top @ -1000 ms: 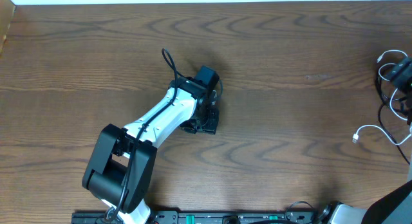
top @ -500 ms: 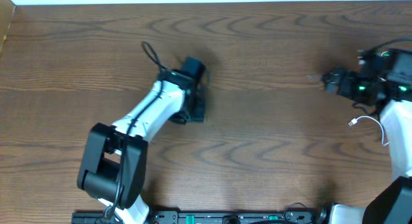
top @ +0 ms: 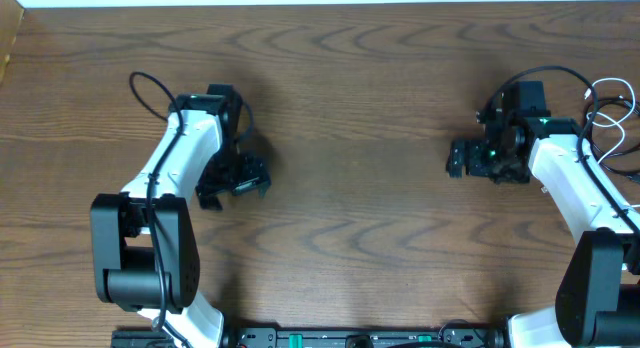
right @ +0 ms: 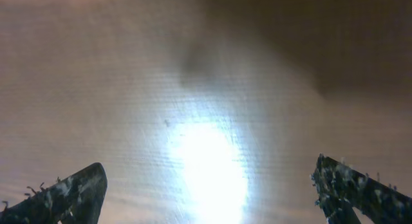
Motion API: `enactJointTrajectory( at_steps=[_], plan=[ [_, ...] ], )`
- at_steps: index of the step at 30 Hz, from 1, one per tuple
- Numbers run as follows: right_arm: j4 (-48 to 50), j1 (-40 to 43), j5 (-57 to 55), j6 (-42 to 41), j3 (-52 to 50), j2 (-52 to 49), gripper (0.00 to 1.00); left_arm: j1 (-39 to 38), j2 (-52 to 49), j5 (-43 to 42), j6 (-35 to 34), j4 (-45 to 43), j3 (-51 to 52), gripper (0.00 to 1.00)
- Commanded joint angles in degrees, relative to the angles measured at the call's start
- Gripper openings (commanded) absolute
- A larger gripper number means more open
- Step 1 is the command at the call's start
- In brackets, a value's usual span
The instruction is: Untangle cables
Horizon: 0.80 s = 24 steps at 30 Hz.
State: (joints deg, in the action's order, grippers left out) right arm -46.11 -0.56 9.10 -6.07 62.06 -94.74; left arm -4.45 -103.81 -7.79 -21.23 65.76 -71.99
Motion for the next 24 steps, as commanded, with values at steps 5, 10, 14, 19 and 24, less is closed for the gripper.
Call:
enactJointTrajectory(
  at_steps=[5, 10, 14, 19, 24],
  plan=[
    [-7.4, -0.2, -1.2, -0.5, -0.2, -0.1, 0.99, 0.7, 0.5, -0.6, 0.2, 8.7, -0.7, 0.90],
    [-9.9, -0.3, -1.3, -0.7, -1.0, 0.6, 0.99, 0.7, 1.5, -0.8, 3.1, 12.4, 0.4, 0.91],
    [-6.9, -0.3, -1.1, -0.8, -5.7, 3.9, 0.99, -0.1, 6.3, -0.8, 3.2, 10.4, 4.1, 0.91],
    [-0.5, -0.3, -1.0, -1.9, -15.1, 12.1, 0.99, -1.1, 17.0, -0.7, 3.0, 4.3, 9.7, 0.91],
    [4.2, -0.3, -1.1, -2.1, -23.6, 25.4, 0.99, -1.1, 33.1, -0.5, 3.0, -5.3, 16.7, 0.91]
  ],
)
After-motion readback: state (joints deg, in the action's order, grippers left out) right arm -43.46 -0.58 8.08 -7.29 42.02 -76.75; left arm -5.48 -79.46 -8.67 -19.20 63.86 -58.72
